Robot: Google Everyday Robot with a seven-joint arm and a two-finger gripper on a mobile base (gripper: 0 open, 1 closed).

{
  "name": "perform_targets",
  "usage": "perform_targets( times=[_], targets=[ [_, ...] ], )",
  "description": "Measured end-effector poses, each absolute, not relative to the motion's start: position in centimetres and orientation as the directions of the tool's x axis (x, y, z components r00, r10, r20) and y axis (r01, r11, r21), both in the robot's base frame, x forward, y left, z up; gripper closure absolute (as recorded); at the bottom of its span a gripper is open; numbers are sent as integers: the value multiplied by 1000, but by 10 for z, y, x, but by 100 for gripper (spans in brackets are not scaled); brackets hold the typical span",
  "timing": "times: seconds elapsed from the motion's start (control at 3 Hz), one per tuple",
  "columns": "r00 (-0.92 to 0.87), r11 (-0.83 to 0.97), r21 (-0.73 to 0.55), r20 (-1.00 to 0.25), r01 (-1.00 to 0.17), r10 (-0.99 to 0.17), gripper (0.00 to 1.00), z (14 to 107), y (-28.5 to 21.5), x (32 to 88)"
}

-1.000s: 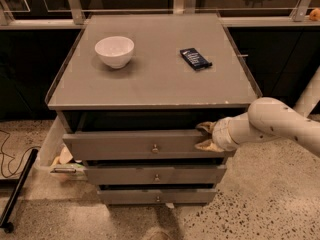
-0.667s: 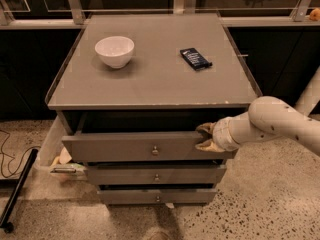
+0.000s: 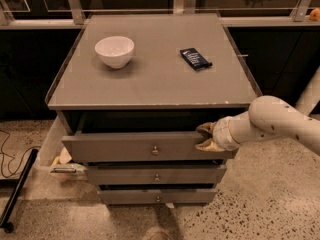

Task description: Open top drawer

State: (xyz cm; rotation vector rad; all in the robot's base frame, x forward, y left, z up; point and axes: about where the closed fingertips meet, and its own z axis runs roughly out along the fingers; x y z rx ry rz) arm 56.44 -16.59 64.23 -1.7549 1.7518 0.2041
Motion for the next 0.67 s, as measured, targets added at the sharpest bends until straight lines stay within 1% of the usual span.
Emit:
perform_targets(
  times=[0.33,0.67],
  targets=[
    [99,95,-325,-532,-941,-841,57,642,-166,564],
    [99,93,-309,-551,-946,-828,34,644,-162,578]
  ],
)
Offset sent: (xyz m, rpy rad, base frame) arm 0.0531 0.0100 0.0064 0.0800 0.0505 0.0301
